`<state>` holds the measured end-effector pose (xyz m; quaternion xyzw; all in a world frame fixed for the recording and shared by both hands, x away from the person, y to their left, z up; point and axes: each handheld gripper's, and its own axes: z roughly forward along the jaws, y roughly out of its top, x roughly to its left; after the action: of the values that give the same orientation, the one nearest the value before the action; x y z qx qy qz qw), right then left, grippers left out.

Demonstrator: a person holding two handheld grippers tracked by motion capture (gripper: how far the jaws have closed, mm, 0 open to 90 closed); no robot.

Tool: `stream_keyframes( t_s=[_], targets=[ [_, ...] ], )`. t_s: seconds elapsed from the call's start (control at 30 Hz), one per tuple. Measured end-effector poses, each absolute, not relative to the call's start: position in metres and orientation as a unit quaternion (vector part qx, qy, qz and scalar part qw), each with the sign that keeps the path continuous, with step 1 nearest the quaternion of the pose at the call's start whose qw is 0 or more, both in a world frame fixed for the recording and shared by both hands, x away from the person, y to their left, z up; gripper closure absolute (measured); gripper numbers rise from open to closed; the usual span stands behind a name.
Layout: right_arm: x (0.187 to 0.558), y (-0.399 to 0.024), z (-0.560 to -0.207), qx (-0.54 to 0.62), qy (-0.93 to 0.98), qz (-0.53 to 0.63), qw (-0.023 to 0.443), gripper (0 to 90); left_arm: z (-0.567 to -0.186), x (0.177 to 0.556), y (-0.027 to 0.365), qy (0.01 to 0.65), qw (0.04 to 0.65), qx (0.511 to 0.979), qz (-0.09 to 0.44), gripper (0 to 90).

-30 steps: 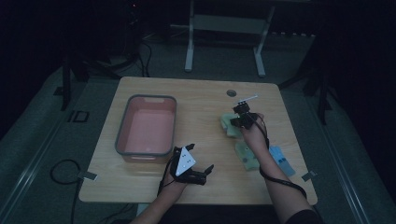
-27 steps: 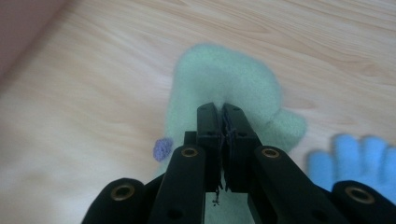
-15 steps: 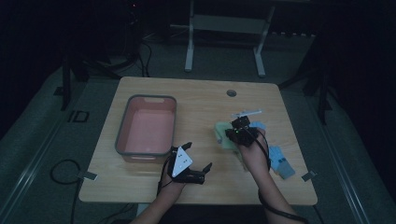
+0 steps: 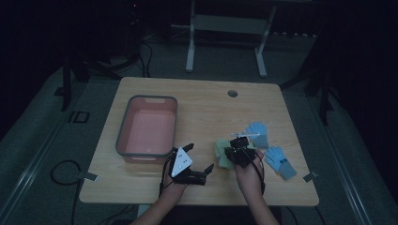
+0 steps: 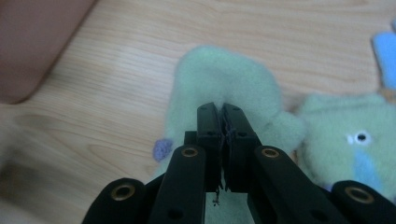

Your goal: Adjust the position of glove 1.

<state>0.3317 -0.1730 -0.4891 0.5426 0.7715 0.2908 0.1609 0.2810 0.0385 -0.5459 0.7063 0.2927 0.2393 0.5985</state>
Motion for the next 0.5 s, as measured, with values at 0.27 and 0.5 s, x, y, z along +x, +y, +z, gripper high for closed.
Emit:
stream_keyframes(
  t_s=[0.27, 0.5],
  targets=[
    [0.337, -0.166, -0.523, 0.555, 0.770, 0.270, 0.161, 86.6, -0.546, 0.284, 0.039, 0.292, 0.601, 0.707, 0.233, 0.1],
    [0.342, -0.167, -0.537, 0.564, 0.765, 0.276, 0.141, 78.1, -0.546, 0.286, 0.040, 0.290, 0.602, 0.708, 0.227, 0.1]
  ],
)
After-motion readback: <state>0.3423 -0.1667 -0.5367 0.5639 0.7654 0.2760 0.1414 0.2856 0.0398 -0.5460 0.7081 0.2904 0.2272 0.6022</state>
